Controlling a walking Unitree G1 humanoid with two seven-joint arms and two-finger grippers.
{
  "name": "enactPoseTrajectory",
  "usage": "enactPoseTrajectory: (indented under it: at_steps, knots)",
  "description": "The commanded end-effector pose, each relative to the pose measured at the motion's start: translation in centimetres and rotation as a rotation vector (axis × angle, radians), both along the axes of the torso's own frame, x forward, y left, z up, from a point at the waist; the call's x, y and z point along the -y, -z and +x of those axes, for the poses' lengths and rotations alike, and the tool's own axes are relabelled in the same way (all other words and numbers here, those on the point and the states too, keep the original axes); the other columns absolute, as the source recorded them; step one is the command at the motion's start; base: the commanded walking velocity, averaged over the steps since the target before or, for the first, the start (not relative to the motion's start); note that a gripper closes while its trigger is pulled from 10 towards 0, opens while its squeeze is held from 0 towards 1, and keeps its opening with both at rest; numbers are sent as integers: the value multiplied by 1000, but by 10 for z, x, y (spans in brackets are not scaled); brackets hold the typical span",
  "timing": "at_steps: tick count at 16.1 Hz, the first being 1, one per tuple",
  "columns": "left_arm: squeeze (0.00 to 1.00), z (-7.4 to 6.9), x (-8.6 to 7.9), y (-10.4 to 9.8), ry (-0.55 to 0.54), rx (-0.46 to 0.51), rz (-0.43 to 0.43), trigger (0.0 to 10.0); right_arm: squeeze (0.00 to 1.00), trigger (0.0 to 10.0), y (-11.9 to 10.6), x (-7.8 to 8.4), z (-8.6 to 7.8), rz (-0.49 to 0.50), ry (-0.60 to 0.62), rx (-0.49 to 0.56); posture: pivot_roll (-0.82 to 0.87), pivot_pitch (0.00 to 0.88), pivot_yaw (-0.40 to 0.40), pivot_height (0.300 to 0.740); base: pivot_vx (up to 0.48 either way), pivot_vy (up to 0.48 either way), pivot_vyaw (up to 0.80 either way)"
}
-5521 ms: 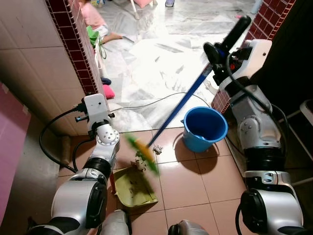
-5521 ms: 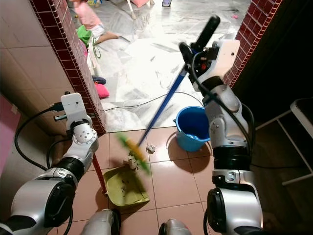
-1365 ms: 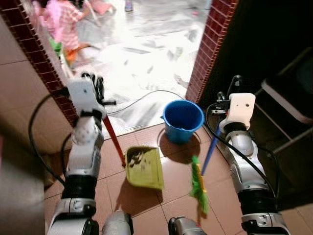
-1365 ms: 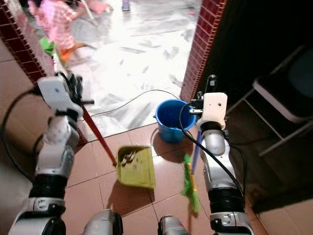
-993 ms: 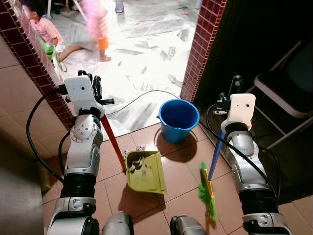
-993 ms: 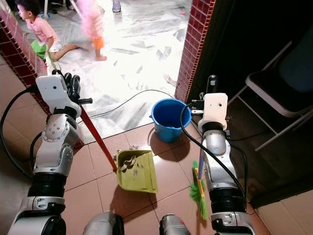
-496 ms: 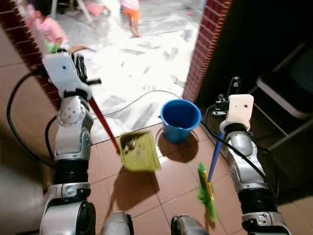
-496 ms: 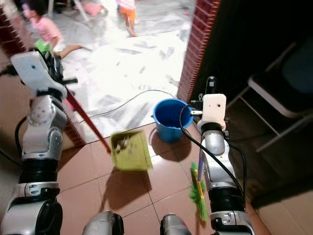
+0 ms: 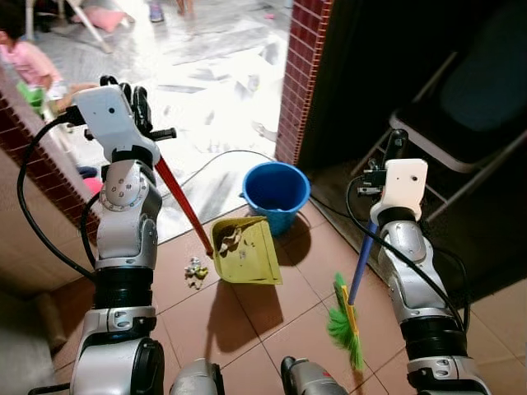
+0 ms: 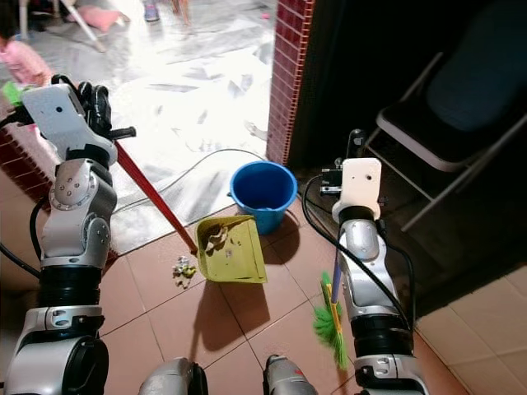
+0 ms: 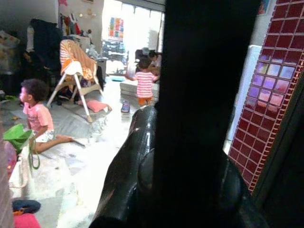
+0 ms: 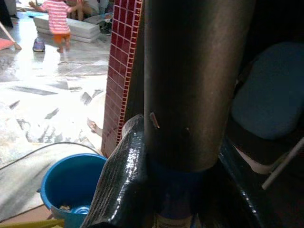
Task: Sweep floor
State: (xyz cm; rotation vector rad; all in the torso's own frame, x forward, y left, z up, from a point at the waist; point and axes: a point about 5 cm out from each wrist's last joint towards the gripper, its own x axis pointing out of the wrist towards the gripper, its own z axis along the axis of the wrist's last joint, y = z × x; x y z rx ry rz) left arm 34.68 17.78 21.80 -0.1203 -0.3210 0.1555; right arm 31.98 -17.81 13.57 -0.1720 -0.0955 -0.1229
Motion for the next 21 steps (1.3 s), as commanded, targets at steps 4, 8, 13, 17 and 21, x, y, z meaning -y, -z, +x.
enactPoseTrajectory:
  at_steps: [4, 8, 13, 17, 21]
  knots:
    - [0, -2, -1, -16, -3, 68, 9, 10000, 0, 10000, -4, 4, 1, -10, 14, 13, -66, 34, 4, 740, 0, 0, -800]
    - [0, 13, 1, -57, -50, 126, 22, 10000, 0, 10000, 11, -14, 1, 25, -102, -33, -62, 10, 1, 740, 0, 0, -400]
    - [0, 6, 7, 80, 8, -318, 174, 10000, 0, 10000, 36, -24, -1, 101, -130, -156, -54, 0, 18, 740, 0, 0, 0]
    - [0, -18, -2, 135, 5, -469, 235, 10000, 0, 10000, 52, -14, -5, 148, -80, -208, -49, 0, 37, 740, 0, 0, 0]
    - [0, -35, -11, 144, -15, -432, 235, 10000, 0, 10000, 59, -8, -18, 148, -57, -197, -43, 0, 37, 740, 0, 0, 0]
